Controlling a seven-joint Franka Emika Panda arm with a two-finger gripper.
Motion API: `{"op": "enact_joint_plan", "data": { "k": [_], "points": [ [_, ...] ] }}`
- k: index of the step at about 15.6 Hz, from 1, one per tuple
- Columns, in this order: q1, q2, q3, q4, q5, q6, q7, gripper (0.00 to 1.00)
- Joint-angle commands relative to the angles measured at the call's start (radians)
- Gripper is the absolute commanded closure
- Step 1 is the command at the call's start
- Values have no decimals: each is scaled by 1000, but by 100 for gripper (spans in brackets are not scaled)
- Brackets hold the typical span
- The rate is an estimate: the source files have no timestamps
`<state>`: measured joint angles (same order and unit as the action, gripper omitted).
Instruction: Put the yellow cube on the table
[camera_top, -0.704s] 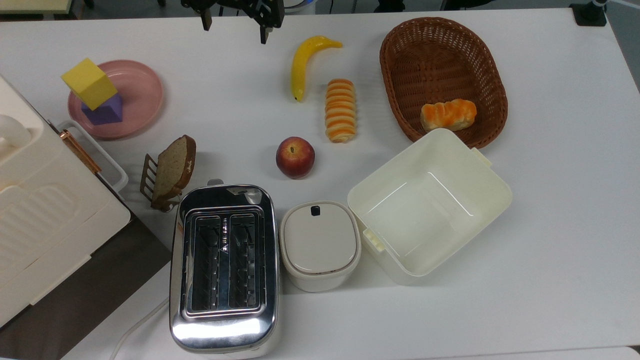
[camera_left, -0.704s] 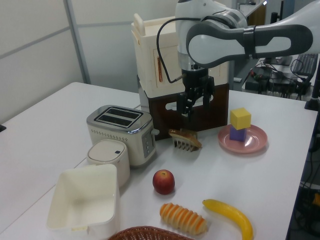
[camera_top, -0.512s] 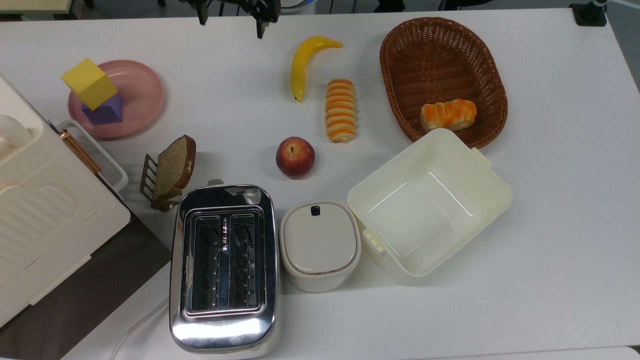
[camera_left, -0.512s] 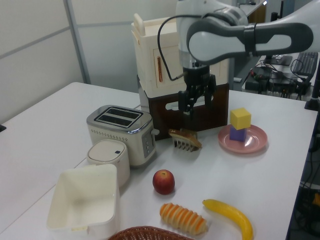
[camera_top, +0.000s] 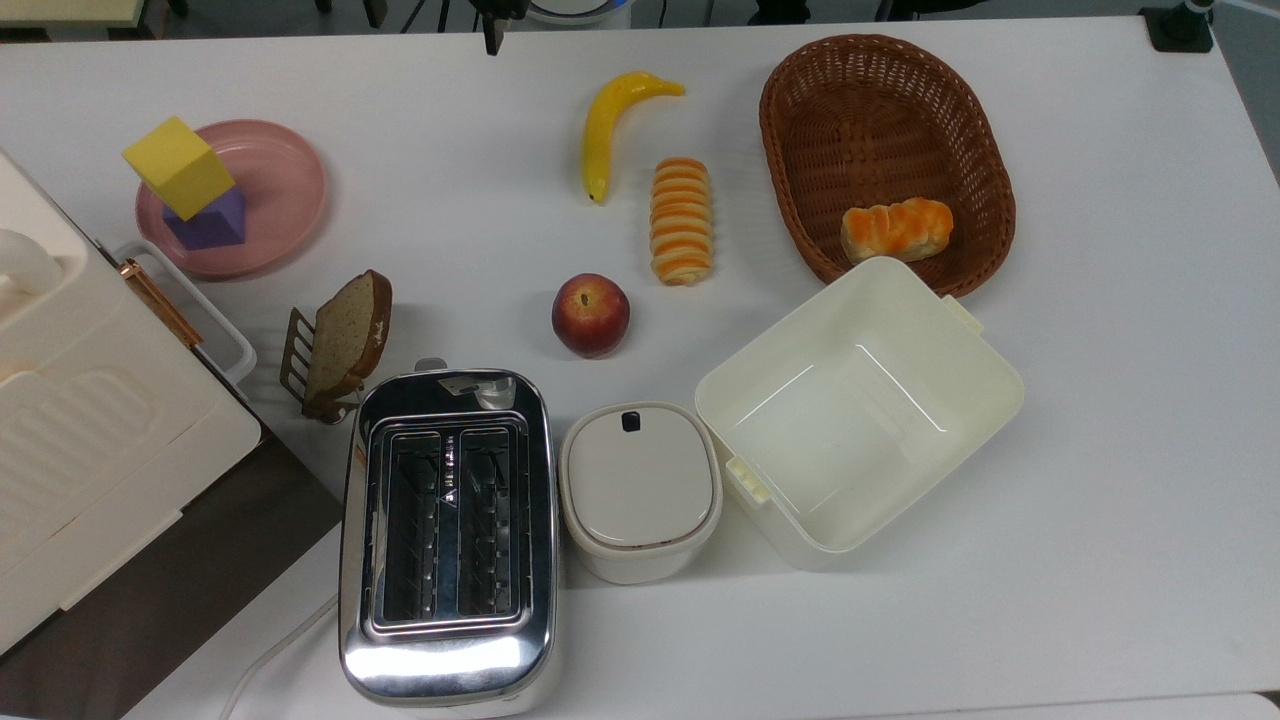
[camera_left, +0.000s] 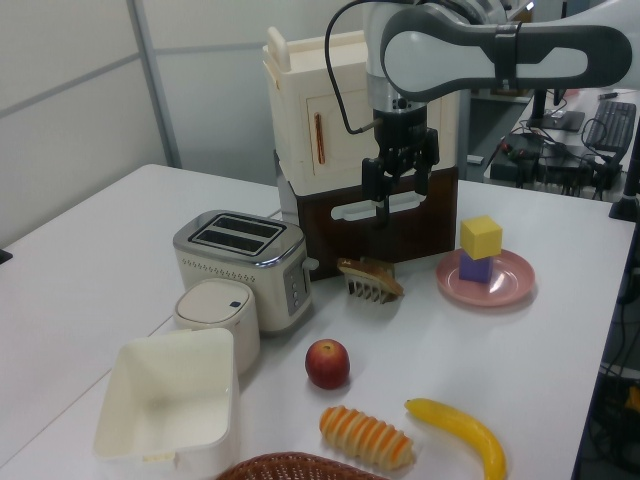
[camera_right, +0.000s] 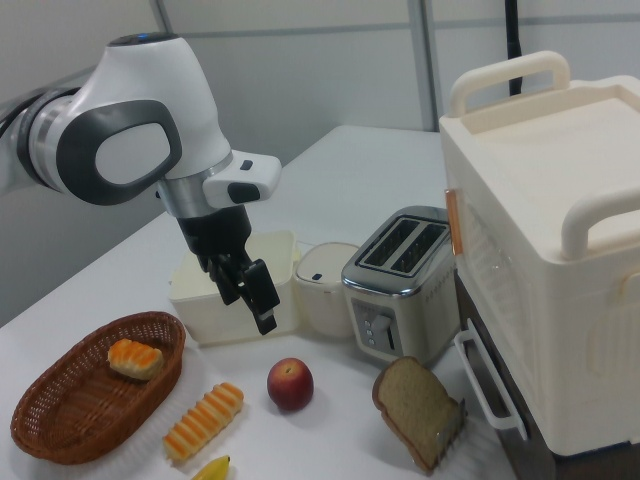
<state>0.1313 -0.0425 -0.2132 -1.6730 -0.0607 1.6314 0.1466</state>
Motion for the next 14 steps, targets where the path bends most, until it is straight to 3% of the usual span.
{"op": "enact_joint_plan", "data": {
  "k": [1, 8, 13, 14],
  "points": [
    [-38, 0, -2, 19, 76, -77, -166, 0],
    [-50, 1, 20, -37, 79, -56, -119, 0],
    [-73, -134, 80, -282, 70, 131, -78, 0],
    [-87, -146, 80, -293, 70, 131, -82, 0]
  ]
}}
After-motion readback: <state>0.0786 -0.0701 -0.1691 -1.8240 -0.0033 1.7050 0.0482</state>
